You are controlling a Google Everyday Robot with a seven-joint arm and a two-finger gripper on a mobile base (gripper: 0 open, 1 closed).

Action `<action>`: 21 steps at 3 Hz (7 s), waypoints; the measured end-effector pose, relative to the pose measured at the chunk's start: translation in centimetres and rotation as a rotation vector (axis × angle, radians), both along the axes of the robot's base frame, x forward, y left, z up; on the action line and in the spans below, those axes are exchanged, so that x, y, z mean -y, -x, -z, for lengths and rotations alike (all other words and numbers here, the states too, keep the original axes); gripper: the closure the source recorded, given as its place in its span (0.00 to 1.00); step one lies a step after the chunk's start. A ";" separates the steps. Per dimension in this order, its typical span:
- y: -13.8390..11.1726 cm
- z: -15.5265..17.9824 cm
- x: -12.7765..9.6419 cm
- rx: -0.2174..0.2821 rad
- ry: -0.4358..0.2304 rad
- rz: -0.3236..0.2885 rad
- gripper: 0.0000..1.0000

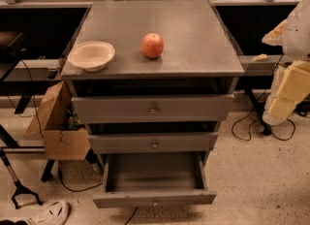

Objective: Close bottom drawer

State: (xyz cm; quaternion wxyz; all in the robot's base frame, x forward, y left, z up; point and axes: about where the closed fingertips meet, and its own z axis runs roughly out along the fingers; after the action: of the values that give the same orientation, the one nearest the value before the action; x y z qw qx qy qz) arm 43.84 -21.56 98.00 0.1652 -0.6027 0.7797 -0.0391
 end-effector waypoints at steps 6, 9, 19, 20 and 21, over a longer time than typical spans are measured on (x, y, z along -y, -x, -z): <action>0.3 33.3 -5.6 -0.198 -0.422 -0.050 0.00; 0.9 47.2 -7.7 -0.316 -0.518 -0.036 0.00; -8.4 82.7 -14.9 -0.329 -0.563 0.299 0.36; -9.4 82.5 -15.2 -0.311 -0.558 0.302 0.13; -10.3 82.3 -15.4 -0.295 -0.554 0.306 0.00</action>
Offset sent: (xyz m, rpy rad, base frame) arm 0.0136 0.0065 -0.0581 0.0511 0.0284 0.0359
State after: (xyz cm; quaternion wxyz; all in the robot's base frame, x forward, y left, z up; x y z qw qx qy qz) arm 54.10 -6.21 15.67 0.2003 -0.4103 0.8575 0.2370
